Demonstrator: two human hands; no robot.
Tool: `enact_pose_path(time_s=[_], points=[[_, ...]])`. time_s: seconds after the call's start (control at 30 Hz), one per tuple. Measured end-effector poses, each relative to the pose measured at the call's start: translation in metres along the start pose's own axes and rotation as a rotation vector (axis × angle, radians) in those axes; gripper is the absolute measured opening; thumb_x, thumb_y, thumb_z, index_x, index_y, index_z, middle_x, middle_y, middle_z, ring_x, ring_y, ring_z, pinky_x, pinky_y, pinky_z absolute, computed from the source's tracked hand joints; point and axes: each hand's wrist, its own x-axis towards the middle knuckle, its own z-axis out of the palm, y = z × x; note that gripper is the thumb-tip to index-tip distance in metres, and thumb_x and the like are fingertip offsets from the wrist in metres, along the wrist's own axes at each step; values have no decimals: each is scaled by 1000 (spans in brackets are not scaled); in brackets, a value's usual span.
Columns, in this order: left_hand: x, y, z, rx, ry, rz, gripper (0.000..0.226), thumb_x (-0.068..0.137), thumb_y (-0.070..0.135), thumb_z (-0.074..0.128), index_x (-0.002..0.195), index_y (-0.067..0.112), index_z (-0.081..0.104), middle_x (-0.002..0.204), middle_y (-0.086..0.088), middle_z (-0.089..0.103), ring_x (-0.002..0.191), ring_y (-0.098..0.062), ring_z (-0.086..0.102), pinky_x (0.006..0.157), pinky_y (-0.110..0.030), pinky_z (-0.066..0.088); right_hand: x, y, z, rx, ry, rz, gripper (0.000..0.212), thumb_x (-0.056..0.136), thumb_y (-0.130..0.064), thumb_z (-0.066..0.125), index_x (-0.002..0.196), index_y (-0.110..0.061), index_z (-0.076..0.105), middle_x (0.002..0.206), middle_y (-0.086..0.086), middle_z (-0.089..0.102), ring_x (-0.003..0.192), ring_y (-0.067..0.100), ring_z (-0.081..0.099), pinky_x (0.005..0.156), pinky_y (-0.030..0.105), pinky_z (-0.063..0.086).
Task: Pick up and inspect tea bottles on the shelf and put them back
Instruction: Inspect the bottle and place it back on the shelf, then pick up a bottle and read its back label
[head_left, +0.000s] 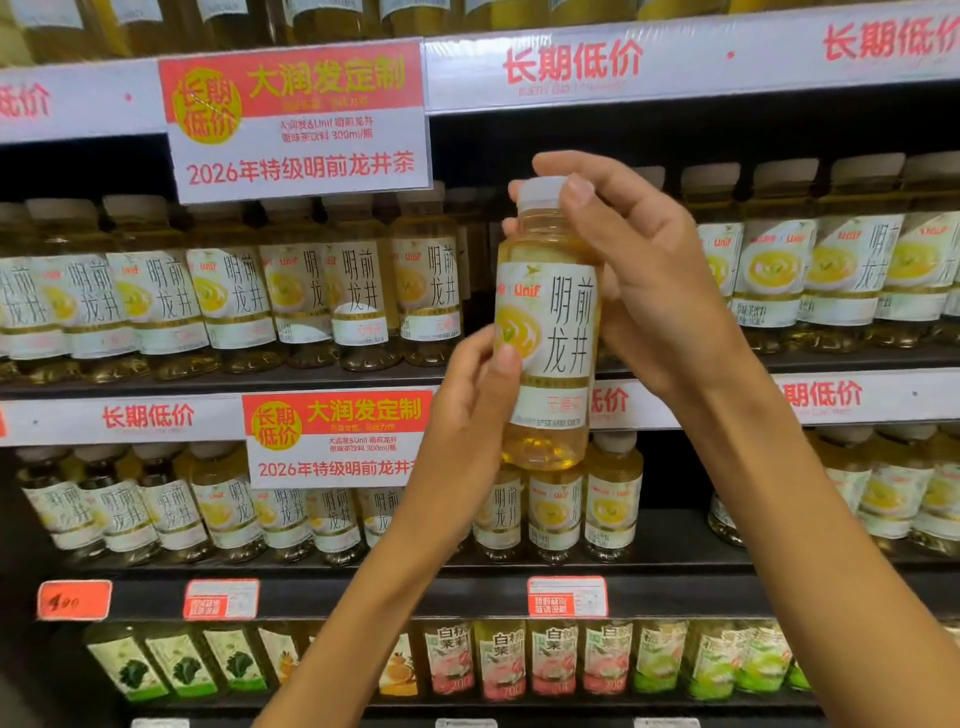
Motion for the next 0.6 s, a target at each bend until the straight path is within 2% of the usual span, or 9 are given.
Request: enact_pose_path(time_s=[0.1,0.23,0.37,0.43,0.53,0.6], points=[[2,3,-4,28,-23,39,46,85,42,46,129,28,46,117,17,66,107,2,62,79,-11,50,1,-3,1,-118,31,-47,21,99,-15,49,118,-15,58,123,11,61,116,29,58,99,51,47],[5,4,-3,103,-72,88,52,80,32,62,127,35,42,116,26,63,112,5,58,84,-11,48,3,-5,3,-93,41,-77,20,97,-14,51,116,-13,58,120,9,63,113,28,61,97,47,49],[10,0,-3,152,-53,141,57,86,24,64,136,29,37,129,17,58,121,-1,54,95,-20,48,4,-6,3,4,-15,-109,26,96,-11,50,122,-11,54,125,8,62,117,24,59,98,39,48],[13,0,-4,178,-22,166,57,86,20,65,138,24,40,129,13,58,121,-1,54,94,-18,47,4,-7,2,-36,-46,-134,29,96,-11,50,125,-11,52,128,7,60,121,22,56,101,38,46],[22,-2,-8,245,53,184,60,87,12,67,141,16,40,133,4,57,123,-5,53,98,-22,48,7,-5,1,-40,-58,-137,30,97,-8,49,127,-7,50,131,9,57,124,23,54,104,42,44],[26,-4,-10,294,90,190,62,86,13,68,142,16,39,134,2,56,124,-6,52,99,-23,47,10,-3,1,-16,-37,-126,31,96,-4,49,127,-5,49,130,10,57,123,23,55,104,45,44]])
